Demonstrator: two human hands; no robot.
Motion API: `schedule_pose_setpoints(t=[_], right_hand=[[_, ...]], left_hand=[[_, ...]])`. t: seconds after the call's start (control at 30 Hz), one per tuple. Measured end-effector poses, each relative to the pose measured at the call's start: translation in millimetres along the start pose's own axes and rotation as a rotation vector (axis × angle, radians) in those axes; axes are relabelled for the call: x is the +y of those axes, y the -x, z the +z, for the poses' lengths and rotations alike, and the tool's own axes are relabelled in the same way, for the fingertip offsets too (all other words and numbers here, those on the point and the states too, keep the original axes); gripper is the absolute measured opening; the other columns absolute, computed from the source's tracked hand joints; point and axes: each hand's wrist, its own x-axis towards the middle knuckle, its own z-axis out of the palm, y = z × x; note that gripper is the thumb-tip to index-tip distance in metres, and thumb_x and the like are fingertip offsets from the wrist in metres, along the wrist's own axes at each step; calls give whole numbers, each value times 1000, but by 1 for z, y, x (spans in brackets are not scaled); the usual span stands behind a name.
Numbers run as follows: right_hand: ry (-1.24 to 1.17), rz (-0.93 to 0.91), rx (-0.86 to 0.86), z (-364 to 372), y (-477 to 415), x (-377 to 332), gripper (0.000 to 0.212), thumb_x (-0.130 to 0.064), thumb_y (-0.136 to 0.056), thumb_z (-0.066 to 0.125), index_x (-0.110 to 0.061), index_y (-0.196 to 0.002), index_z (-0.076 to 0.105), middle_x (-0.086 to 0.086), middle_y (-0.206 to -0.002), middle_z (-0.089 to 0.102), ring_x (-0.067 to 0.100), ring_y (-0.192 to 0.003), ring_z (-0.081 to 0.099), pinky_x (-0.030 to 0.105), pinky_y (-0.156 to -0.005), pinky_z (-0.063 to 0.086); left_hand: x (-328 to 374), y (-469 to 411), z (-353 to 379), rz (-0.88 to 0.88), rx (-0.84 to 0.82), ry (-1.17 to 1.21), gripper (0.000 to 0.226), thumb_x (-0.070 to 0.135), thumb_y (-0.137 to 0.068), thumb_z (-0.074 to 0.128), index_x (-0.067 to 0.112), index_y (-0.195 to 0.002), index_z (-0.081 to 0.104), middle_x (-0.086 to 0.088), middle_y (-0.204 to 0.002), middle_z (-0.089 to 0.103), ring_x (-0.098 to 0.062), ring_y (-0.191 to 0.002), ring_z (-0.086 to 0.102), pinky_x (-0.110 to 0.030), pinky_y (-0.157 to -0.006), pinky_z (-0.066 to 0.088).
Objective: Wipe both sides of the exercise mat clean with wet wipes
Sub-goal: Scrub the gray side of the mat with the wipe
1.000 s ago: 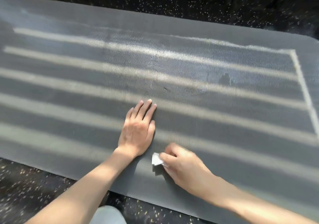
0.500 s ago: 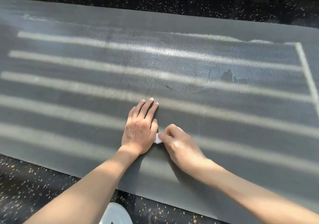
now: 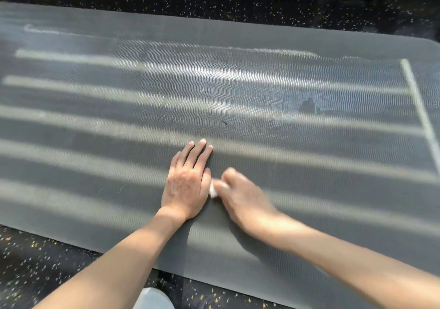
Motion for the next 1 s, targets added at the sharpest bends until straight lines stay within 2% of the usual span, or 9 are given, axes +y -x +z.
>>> schedule_pose_setpoints(t=[0.13,0.23,0.33,0.4,0.5,0.6,0.73,0.9,1.0], right_hand=[[88,-249,-30,-2,6,6,26,-37,-99,39,-20,-80,44,-2,-79,43,19,-73,41,37,-68,32],[46,-81,127,-19,-49,31,23,-38,-97,40,-18,-87,48,-3,-81,44,23,-77,50,35,-63,32],[149,65,251,-29,-75,40,23,-39,-96,43,-19,-86,44,-5,-80,47,21,-73,45,36,-62,27],[25,51,196,-23,-55,34,16,-26,-98,42,-14,-91,50,2,-85,49,23,-69,40,34,-60,27],[130,-118,96,-6,-17,28,11,-15,-94,46,-11,-91,56,6,-88,46,18,-64,30,28,-56,28],[70,-60,93,-28,-56,39,21,-20,-99,39,-11,-111,54,-2,-91,46,17,-69,39,30,-65,32],[94,107,242,-53,-108,53,16,-18,-96,46,-9,-93,59,5,-89,38,28,-75,47,28,-65,28],[175,-60,114,-36,-78,43,21,-34,-97,44,-17,-84,45,0,-81,46,23,-76,42,39,-67,30],[128,-98,109,-55,-112,65,19,-22,-100,42,-15,-106,58,8,-102,52,21,-77,41,36,-67,35]], left_hand=[[1,-2,-2,-2,1,9,54,26,-92,37,12,-142,50,-5,-150,45,-27,-141,37,-50,-113,34],[-2,-2,0,3,11,19,53,25,-93,37,13,-142,49,-4,-150,46,-27,-141,38,-48,-113,33],[-2,-2,1,11,44,20,51,23,-92,38,12,-138,53,-6,-146,50,-27,-137,41,-46,-112,34],[-2,-9,-3,31,90,34,45,22,-89,42,9,-128,61,-8,-134,58,-28,-125,47,-45,-105,39],[-5,-34,-11,74,128,58,31,22,-92,43,8,-112,63,-10,-116,58,-30,-109,52,-42,-94,42],[-12,-77,-9,85,112,12,41,27,-92,40,5,-120,60,-16,-127,56,-34,-119,50,-44,-102,36],[-17,-124,-2,85,82,-37,48,26,-94,38,-2,-129,55,-20,-139,52,-37,-128,47,-50,-109,35],[-11,-164,-7,-38,14,11,59,29,-94,28,1,-143,43,-14,-154,38,-31,-142,32,-43,-118,20],[-12,-166,0,-43,21,21,53,23,-98,34,3,-148,37,-10,-158,32,-26,-146,25,-40,-121,15]])
